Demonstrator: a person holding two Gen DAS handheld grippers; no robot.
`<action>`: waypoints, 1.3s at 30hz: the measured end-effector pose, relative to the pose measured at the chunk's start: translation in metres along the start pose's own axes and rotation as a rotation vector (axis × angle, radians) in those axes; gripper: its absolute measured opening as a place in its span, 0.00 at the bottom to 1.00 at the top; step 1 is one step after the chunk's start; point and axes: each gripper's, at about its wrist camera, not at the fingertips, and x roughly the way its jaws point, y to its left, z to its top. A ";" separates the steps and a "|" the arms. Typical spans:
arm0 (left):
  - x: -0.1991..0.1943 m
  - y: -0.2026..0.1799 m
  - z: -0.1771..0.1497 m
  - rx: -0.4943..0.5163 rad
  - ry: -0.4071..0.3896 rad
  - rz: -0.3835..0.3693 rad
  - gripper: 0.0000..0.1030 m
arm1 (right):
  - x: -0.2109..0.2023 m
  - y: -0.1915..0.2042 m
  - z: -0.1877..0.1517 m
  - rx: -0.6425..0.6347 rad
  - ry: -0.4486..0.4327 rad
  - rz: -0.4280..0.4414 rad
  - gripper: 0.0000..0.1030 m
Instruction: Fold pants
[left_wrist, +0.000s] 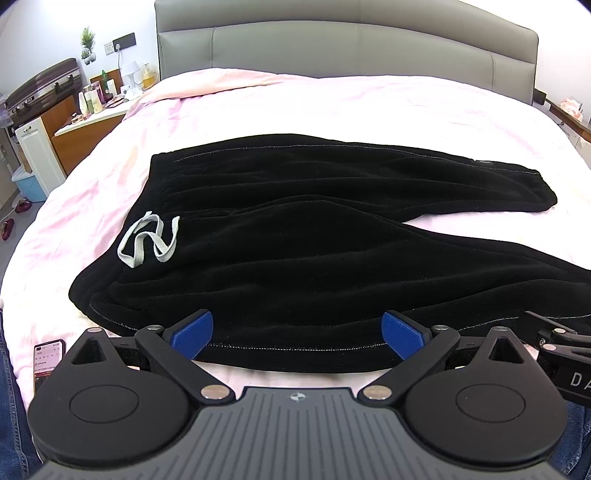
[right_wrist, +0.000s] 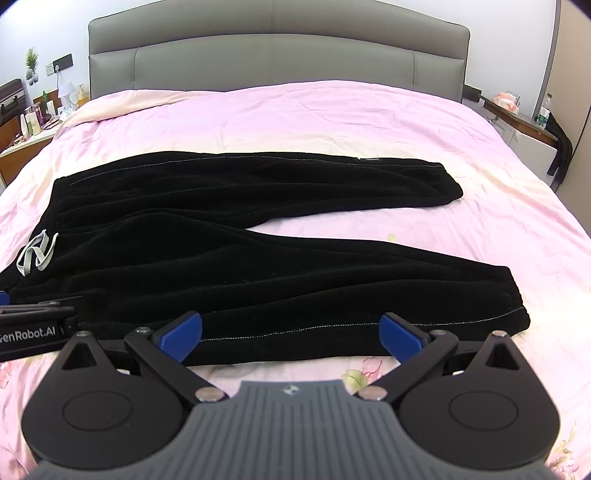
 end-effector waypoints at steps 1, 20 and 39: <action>0.000 0.000 0.000 0.001 0.001 0.001 1.00 | 0.000 -0.001 0.000 0.001 -0.001 -0.001 0.95; 0.056 0.019 -0.018 0.515 -0.033 0.002 1.00 | 0.050 -0.012 -0.041 -0.737 -0.148 0.223 0.95; 0.146 0.037 -0.083 0.909 0.100 0.011 1.00 | 0.157 -0.068 -0.052 -1.268 -0.092 0.157 0.80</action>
